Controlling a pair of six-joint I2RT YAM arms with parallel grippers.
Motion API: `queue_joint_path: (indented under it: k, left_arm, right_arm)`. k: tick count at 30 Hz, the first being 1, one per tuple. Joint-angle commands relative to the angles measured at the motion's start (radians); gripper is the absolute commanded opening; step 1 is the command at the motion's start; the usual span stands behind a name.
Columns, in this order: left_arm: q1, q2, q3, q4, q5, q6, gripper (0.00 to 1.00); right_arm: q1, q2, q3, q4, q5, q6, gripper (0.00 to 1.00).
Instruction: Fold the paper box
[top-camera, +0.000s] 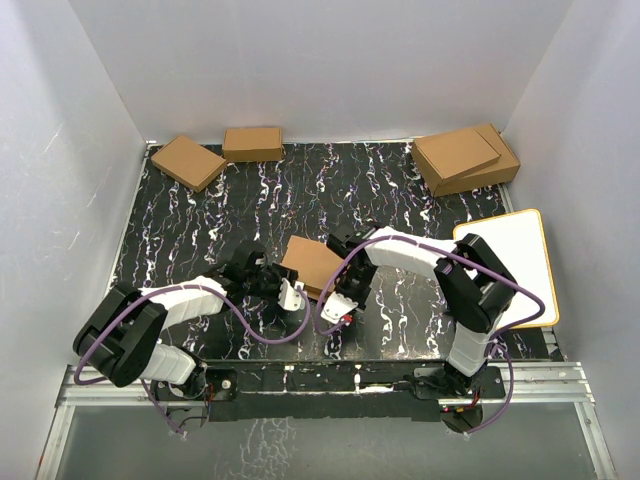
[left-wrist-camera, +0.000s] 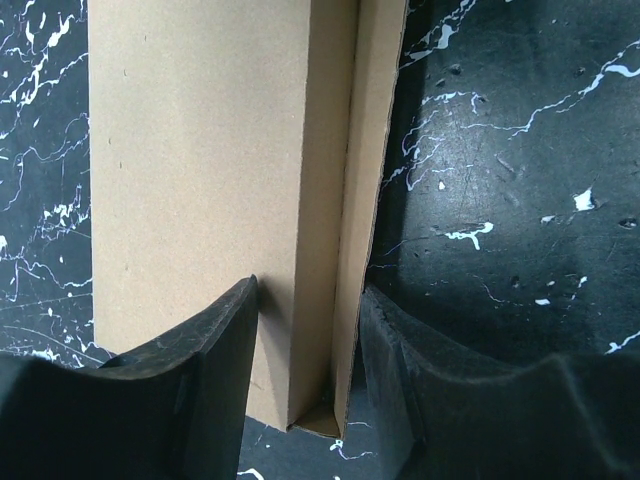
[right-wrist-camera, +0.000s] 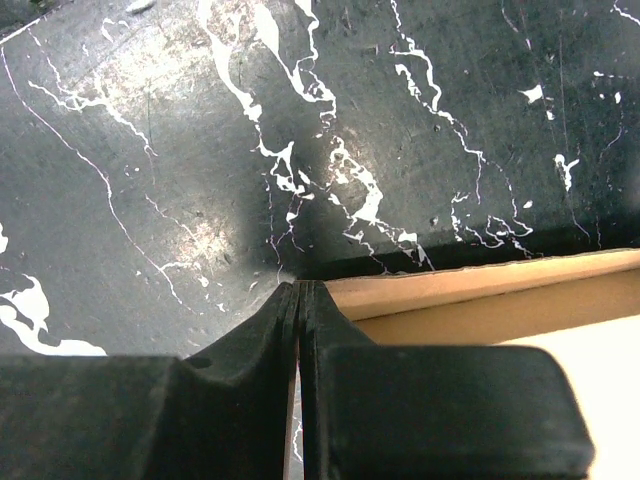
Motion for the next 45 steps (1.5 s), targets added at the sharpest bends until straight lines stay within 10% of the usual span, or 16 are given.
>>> queue_joint_path:
  k: [1, 45]
  left_arm:
    - [-0.011, 0.034, -0.003, -0.114, 0.065, -0.006, 0.41]
    - [-0.011, 0.043, 0.000, -0.116, 0.075, -0.003, 0.41]
  right_arm:
    - [0.030, 0.018, 0.052, 0.061, -0.038, -0.021, 0.08]
    - [-0.037, -0.059, 0.071, 0.075, 0.033, 0.007, 0.13]
